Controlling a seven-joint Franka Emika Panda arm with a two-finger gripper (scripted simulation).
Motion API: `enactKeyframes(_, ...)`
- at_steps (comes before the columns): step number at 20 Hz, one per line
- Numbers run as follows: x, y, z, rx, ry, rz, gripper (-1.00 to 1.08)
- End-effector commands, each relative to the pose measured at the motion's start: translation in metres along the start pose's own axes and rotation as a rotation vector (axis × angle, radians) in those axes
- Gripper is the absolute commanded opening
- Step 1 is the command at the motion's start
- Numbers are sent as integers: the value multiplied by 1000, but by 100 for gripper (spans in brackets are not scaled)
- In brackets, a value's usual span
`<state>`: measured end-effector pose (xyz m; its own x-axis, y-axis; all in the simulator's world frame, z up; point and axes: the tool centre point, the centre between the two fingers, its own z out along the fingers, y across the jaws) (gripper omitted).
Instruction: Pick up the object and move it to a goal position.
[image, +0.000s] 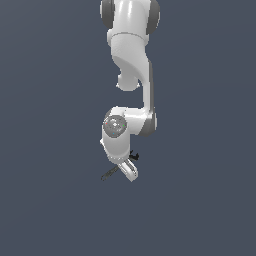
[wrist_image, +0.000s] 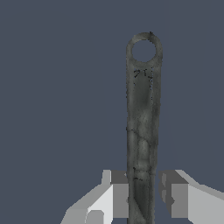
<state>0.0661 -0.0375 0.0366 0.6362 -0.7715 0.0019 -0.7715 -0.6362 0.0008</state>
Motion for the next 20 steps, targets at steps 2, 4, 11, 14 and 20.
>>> enactKeyframes(2, 13, -13, -7, 0, 0, -1, -100)
enactKeyframes(4, 21, -19, -11, 0, 0, -1, -100)
enactKeyframes(11, 43, -41, -21, 0, -1, -2, -100)
enactKeyframes(14, 51, -48, -25, 0, -1, -2, -100)
enactKeyframes(20, 63, -60, -31, 0, -1, -2, -100)
